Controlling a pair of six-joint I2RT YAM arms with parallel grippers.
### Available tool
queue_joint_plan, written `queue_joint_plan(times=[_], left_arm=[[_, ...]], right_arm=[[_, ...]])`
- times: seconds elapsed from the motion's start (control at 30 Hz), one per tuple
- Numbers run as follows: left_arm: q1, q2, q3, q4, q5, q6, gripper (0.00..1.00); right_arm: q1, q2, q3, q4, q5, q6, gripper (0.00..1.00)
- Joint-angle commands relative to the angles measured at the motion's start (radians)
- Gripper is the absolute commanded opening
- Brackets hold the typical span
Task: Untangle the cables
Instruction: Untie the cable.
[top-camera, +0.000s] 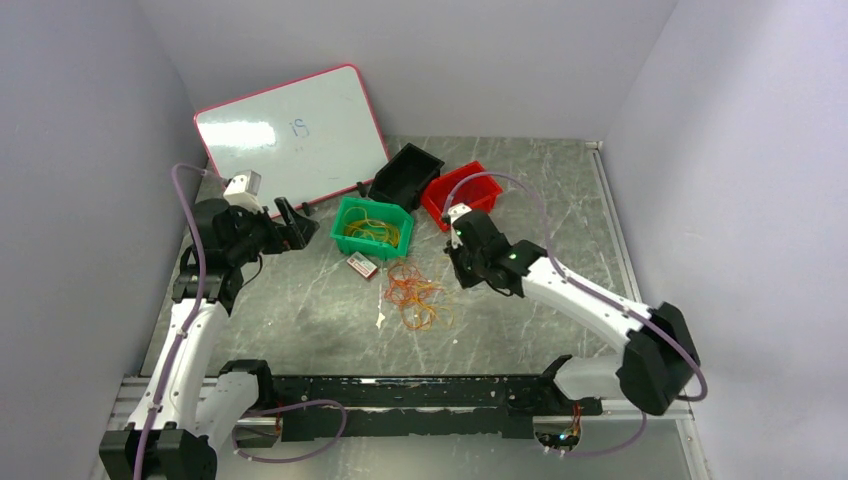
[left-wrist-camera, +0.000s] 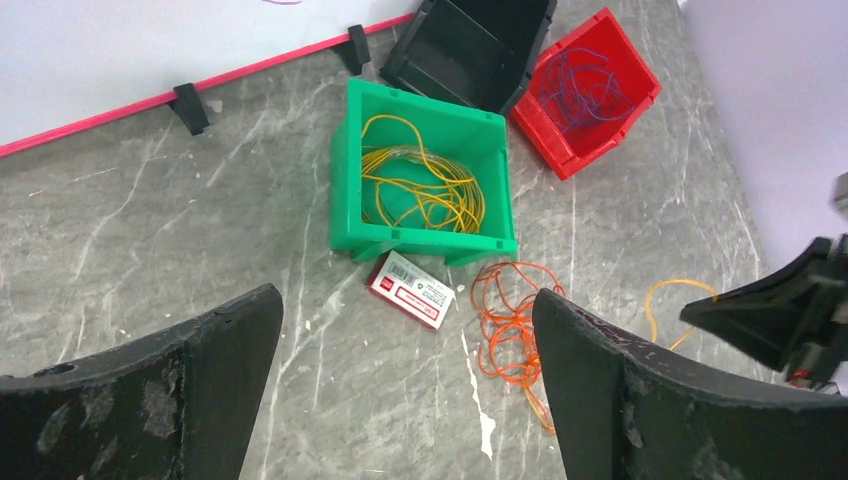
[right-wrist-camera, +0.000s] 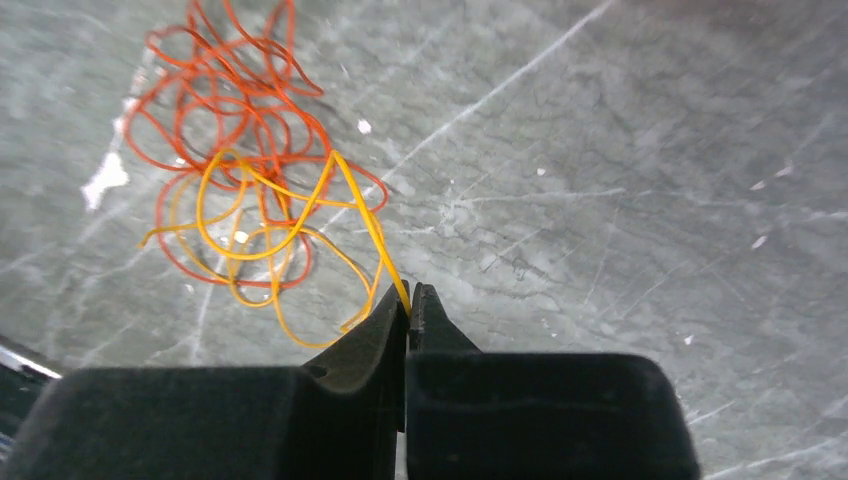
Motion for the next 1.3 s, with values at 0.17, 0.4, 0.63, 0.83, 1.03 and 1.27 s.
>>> queue_joint_plan(times=[0.17,0.4,0.63,0.83,1.03,1.27], left_arm=[[-0.022,-0.055,0.001,0.126,0.145,-0.004,1.00],[-0.185,-0.028,0.007,0.193,0.083,-0.003,0.99],[-0.397,0.017,-0.070,0.428,-0.037,-0.055,0.92],[-0.508,0.031,-0.213,0.725,-0.079,-0.123,0.91],[-0.676,0.140,-0.262,0.916,-0.176,-0.130,0.88],[-0.786,0.308,-0.256,1.064,-0.257,-0.095,0.86]], right_arm=[[-0.001,-0.208,0.131,0.011,-0.022,-0.062,0.00],[-0.001,-0.285,0.251,0.024,0.014,-0.037,0.00],[-0.001,-0.290,0.349,0.028,0.081,0.014,0.00],[-0.001,-0.335,0.314,0.085,0.145,0.108,0.00],[0.000,-0.371,0.234,0.186,0.115,0.193,0.00],[-0.001,-0.356,0.246,0.194,0.099,0.192,0.00]])
